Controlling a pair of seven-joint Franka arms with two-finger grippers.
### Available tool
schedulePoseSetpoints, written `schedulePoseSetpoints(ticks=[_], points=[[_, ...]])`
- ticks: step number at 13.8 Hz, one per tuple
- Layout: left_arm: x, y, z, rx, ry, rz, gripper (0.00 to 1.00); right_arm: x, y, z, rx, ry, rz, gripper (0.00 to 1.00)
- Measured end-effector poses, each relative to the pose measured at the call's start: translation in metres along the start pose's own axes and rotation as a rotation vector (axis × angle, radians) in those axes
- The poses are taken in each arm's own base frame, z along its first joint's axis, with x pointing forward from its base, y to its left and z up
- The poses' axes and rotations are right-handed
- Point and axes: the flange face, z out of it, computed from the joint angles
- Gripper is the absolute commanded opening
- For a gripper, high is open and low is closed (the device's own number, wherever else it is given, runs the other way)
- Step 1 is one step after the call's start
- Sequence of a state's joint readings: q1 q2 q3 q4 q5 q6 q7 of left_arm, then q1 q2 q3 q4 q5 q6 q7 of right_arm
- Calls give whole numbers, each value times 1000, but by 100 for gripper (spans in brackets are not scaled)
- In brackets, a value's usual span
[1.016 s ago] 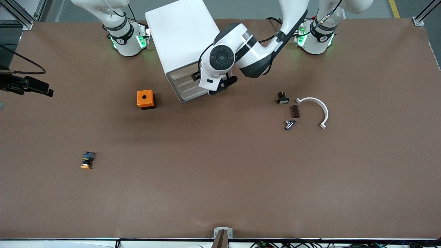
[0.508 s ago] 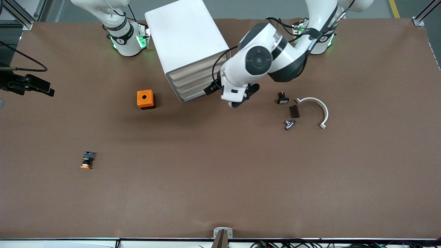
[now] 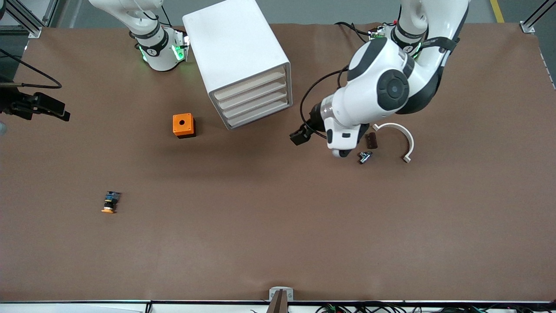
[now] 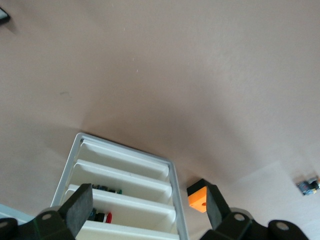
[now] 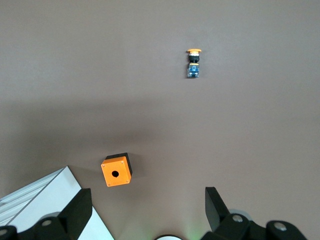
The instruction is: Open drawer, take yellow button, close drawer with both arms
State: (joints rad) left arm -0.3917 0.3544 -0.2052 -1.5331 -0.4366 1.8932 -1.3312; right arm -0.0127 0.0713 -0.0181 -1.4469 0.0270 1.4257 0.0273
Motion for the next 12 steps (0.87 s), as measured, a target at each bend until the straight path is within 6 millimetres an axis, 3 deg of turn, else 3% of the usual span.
schedulePoseSetpoints(ticks=[3,8,12], points=[[25,-3,-17,-19,30,-26,100,-7,-3,2,1,20,-6,100],[36,-1,-41,-45,106,-8,100,-10,-3,1,1,33,-6,100],[63,-10,-74,-43,124,157,100,-7,-3,-1,2,62,-6,100]])
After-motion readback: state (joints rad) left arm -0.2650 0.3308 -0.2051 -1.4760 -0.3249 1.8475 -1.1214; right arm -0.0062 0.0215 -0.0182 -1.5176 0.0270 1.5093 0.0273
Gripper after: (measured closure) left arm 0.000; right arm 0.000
